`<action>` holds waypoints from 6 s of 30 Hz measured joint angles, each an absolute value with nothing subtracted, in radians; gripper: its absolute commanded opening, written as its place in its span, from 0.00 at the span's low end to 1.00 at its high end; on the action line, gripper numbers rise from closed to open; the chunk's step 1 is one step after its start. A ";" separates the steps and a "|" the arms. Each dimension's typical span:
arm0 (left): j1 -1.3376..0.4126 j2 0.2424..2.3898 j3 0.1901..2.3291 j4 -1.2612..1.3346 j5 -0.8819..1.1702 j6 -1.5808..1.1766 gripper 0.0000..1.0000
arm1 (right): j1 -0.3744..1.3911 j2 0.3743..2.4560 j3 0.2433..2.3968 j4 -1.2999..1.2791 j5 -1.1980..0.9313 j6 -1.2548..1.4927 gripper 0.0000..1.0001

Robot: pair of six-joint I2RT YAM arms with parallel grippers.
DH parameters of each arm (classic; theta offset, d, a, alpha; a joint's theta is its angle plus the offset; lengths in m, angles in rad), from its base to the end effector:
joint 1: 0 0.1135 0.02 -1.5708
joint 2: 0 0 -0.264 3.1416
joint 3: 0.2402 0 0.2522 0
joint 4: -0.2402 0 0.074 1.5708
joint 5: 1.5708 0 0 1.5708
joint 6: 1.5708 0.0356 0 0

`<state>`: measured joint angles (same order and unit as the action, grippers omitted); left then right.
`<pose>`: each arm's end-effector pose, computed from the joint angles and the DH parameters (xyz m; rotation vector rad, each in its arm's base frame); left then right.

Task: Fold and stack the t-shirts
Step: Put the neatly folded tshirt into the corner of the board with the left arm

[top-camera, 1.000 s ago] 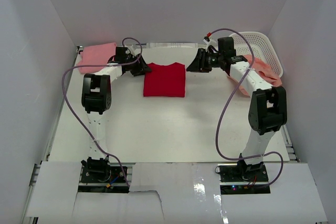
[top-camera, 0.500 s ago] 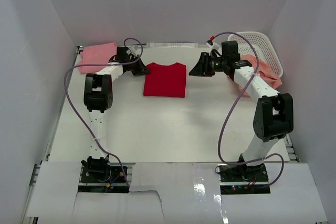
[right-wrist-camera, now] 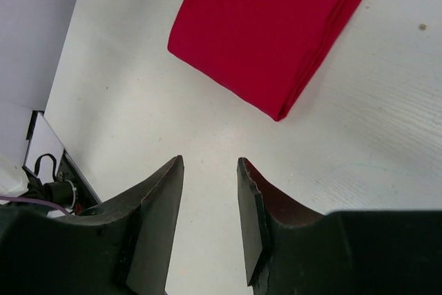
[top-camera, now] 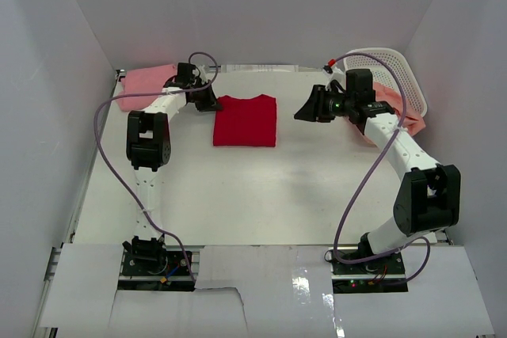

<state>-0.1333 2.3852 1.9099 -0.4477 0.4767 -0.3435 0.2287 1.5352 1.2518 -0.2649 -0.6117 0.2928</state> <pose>0.5142 -0.0854 0.1517 -0.0597 2.5188 -0.7920 0.3368 0.0994 0.3127 -0.3075 2.1315 0.9537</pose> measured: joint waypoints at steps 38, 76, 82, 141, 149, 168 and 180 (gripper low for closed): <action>0.194 2.498 2.336 -0.448 0.599 -0.450 0.00 | 0.229 1.489 1.145 -0.289 -0.657 0.307 0.43; 0.331 2.479 2.376 -0.173 0.645 -0.587 0.00 | 0.271 1.478 1.015 -0.262 -0.657 0.333 0.43; 0.333 2.450 2.376 -0.168 0.652 -0.588 0.00 | 0.284 1.478 1.015 -0.259 -0.656 0.337 0.43; 0.345 2.463 2.117 0.073 0.090 -0.367 0.93 | 0.342 1.573 1.013 -0.251 -0.635 0.413 0.44; 0.291 2.311 1.897 0.054 0.137 -0.353 0.98 | 0.356 1.526 1.012 -0.242 -0.606 0.410 0.45; 0.053 1.312 1.191 -0.237 -0.086 -0.296 0.98 | 0.369 1.100 0.935 -0.290 -0.428 0.302 0.90; 0.043 0.960 0.962 -0.311 0.015 -0.271 0.98 | 0.369 0.973 0.934 -0.244 -0.392 0.276 0.90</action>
